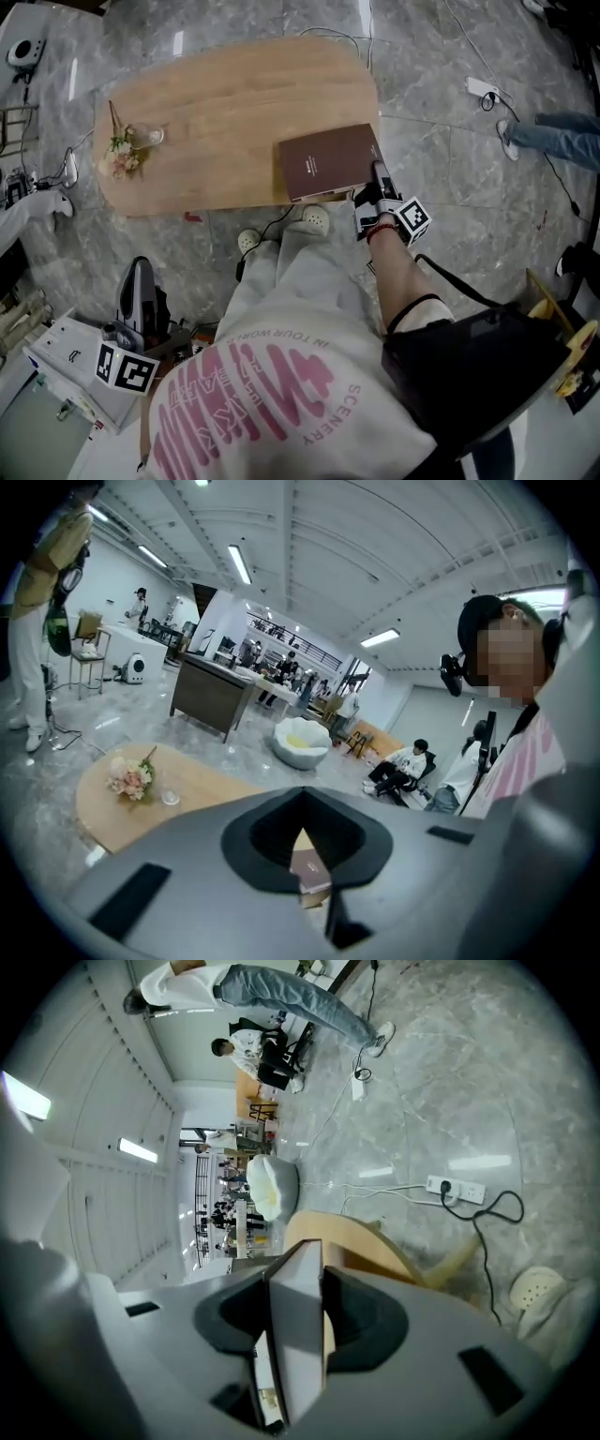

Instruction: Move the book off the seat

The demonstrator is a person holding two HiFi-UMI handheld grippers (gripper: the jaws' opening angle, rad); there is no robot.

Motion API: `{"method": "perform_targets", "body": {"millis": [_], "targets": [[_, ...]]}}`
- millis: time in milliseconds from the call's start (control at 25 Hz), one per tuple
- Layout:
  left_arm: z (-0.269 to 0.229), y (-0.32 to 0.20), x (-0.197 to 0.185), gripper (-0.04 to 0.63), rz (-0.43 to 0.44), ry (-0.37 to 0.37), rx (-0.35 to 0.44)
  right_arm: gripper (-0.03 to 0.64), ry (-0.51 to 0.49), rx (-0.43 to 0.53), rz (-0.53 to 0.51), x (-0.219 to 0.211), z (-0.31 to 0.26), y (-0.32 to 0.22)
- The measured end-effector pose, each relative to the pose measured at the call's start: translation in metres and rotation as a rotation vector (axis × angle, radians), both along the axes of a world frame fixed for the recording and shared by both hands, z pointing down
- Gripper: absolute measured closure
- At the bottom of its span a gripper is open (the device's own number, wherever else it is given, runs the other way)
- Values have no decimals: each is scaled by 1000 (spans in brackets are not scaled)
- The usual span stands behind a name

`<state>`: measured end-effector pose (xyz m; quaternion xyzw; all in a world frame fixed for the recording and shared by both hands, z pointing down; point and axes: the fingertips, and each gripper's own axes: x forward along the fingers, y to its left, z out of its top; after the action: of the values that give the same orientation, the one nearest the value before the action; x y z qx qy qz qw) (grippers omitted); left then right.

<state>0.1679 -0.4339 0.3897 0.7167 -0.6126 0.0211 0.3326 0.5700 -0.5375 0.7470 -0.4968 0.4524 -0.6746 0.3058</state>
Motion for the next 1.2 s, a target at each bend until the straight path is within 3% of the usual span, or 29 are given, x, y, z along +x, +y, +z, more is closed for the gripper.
{"method": "perform_targets", "body": {"millis": [320,480,720,880,1000,1120,1200], "targets": [[9,21,8,588,-12,-8,-43,457,29,-35,-37,-8,12,8],[13,24,11,588,-6,-5,-59,457,32,-108,-42,-10,24,18],[18,17,26,588,52,-10,-53,448,22,-165,-108,-20,33,24],[18,14,33,588,72,-11,-54,397,17,-210,-140,-26,41,33],[19,18,32,588,62,-7,-60,293,-1,-223,-146,-30,46,37],[20,22,31,588,60,-7,-69,279,-33,-226,-135,-32,47,40],[21,26,29,588,61,-6,-73,231,-44,-231,-138,-35,47,40]]}}
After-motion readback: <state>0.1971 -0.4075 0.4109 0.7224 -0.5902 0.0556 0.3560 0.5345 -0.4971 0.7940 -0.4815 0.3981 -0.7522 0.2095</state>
